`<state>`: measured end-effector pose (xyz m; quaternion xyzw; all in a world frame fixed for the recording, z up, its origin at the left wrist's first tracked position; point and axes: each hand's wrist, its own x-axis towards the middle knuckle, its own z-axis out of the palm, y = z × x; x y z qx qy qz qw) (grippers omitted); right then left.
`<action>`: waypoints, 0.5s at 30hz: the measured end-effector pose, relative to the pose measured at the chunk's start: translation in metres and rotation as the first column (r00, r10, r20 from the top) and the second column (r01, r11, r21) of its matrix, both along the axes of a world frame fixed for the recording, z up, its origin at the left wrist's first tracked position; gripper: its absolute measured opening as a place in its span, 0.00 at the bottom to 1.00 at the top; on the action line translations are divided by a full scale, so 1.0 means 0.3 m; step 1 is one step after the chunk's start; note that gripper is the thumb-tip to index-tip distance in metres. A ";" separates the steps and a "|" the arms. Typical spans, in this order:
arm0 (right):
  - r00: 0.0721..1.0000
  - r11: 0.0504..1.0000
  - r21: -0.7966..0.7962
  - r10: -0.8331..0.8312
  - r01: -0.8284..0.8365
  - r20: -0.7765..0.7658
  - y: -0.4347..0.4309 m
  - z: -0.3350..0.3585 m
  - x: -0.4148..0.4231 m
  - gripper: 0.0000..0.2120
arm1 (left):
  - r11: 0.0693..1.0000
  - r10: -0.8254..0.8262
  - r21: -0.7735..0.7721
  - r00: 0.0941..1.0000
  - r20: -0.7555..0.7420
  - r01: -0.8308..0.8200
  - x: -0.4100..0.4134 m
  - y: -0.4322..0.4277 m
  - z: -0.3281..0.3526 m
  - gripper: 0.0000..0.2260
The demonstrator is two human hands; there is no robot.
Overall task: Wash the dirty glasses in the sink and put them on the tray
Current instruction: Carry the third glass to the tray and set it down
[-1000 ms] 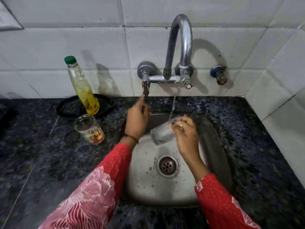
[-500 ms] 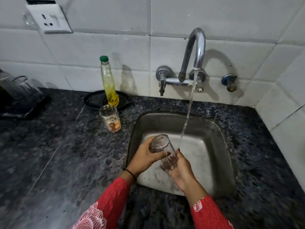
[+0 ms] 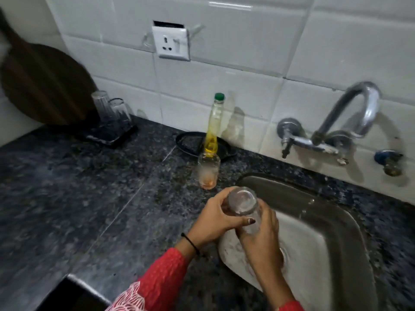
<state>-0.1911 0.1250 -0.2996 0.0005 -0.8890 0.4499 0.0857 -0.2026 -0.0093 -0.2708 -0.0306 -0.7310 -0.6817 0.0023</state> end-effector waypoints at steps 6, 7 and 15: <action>0.937 0.999 0.019 0.051 -0.047 -0.347 -0.333 0.149 -0.168 0.32 | 0.998 0.056 -0.013 0.982 -0.178 -0.059 -0.091 -0.348 0.134 0.32; 0.925 0.997 0.017 0.077 -0.076 -0.373 -0.411 0.175 -0.208 0.32 | 0.996 0.072 -0.032 0.975 -0.210 -0.080 -0.116 -0.426 0.158 0.33; 0.888 0.893 -0.199 0.331 -0.404 -0.319 -1.119 0.268 -0.552 0.30 | 0.964 0.263 0.023 0.942 -0.210 -0.264 -0.292 -1.108 0.221 0.26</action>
